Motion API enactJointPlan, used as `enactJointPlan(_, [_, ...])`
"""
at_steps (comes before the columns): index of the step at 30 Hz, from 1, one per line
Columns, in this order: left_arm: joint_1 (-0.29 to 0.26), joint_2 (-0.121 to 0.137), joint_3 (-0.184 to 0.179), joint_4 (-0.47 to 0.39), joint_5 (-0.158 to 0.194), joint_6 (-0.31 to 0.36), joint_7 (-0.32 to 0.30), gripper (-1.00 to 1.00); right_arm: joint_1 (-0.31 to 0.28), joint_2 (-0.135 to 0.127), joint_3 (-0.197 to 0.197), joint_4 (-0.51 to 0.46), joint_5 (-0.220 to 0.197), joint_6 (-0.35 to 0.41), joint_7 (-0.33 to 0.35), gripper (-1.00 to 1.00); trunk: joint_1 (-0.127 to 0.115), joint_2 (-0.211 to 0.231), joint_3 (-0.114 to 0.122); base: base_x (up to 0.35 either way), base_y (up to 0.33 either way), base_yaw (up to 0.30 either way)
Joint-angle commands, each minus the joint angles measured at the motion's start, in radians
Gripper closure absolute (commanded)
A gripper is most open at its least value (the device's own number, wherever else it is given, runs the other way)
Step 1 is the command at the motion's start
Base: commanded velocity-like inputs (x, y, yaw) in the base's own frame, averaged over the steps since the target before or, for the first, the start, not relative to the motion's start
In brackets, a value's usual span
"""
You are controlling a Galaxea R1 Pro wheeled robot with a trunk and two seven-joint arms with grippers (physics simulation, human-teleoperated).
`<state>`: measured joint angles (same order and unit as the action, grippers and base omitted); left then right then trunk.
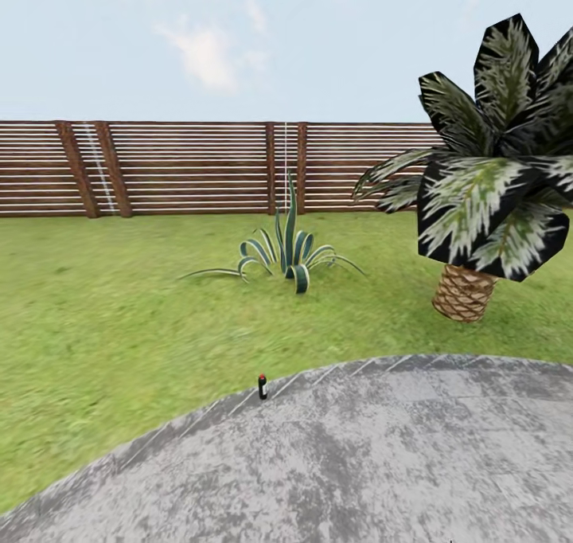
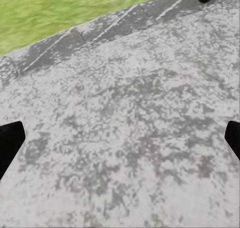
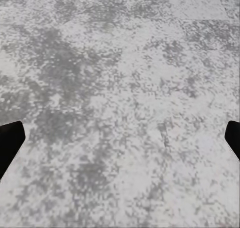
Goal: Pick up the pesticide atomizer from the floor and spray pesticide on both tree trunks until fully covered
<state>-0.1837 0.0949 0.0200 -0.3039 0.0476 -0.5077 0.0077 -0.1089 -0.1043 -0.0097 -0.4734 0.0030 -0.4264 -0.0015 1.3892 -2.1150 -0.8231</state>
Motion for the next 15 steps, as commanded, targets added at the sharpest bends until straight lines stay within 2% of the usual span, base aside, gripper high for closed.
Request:
enactJointPlan(1, [0.000, 0.000, 0.000, 0.000, 0.000, 0.000, 0.000, -1.00, 0.000, 0.000, 0.000, 0.000, 0.000, 0.000, 0.000, -1.00, 0.000, 0.000, 0.000, 0.340, 0.000, 0.000])
enactJointPlan(7, [0.000, 0.000, 0.000, 0.000, 0.000, 0.000, 0.000, -1.00, 0.000, 0.000, -0.001, 0.001, 0.000, 0.000, 0.000, -1.00, 0.000, 0.000, 0.004, 0.336, 0.053, -0.228])
enactJointPlan(15, [0.000, 0.000, 0.000, -0.001, 0.001, -0.001, 0.001, -1.00, 0.000, 0.000, -0.001, 0.001, 0.000, 0.000, 0.000, -1.00, 0.000, 0.000, 0.008, 0.292, 0.186, -0.266])
